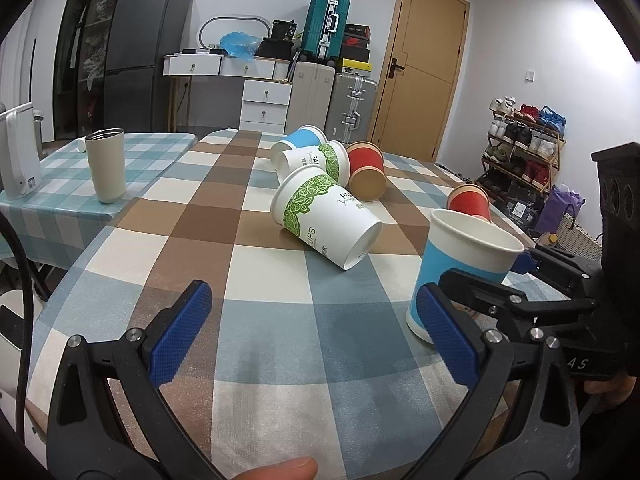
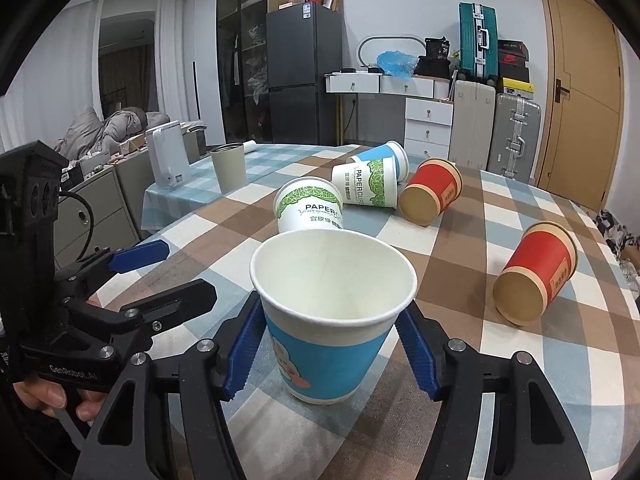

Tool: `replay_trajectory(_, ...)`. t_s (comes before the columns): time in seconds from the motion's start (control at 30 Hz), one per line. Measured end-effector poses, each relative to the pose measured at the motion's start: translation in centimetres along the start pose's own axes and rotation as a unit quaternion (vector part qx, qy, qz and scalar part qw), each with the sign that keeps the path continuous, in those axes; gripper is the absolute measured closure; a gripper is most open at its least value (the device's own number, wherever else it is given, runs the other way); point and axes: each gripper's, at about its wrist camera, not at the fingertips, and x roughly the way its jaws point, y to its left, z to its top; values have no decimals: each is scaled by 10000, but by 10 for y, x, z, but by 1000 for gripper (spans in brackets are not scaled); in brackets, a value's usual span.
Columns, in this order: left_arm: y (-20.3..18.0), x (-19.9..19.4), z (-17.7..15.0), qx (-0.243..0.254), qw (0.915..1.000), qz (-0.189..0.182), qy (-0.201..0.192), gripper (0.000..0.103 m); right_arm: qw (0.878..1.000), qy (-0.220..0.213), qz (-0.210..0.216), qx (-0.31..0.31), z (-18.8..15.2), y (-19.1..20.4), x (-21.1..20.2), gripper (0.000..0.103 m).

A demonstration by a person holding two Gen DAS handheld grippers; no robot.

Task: Flip cup upright

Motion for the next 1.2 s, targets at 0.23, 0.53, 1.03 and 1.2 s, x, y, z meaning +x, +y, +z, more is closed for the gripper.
replay_trajectory(0.23,0,-2,0,-28,9999,-102,-61,1,9975,-401,374,445,-3,-22,-21,4)
replay_trajectory(0.53,-13,-9,-1,154,9992,-321,-200,1,9945,-818,455,473,-20,-42,-52,0)
replay_trajectory(1.03,-35,-13,-11,537,9972,-469,-208,1,9913,-1124,583,363,-32,-45,-70,0)
replay_trajectory(1.2,-39,-14,-13,641,9965,-499,-205,1,9904,-1138,647,433,-31,-49,-69,0)
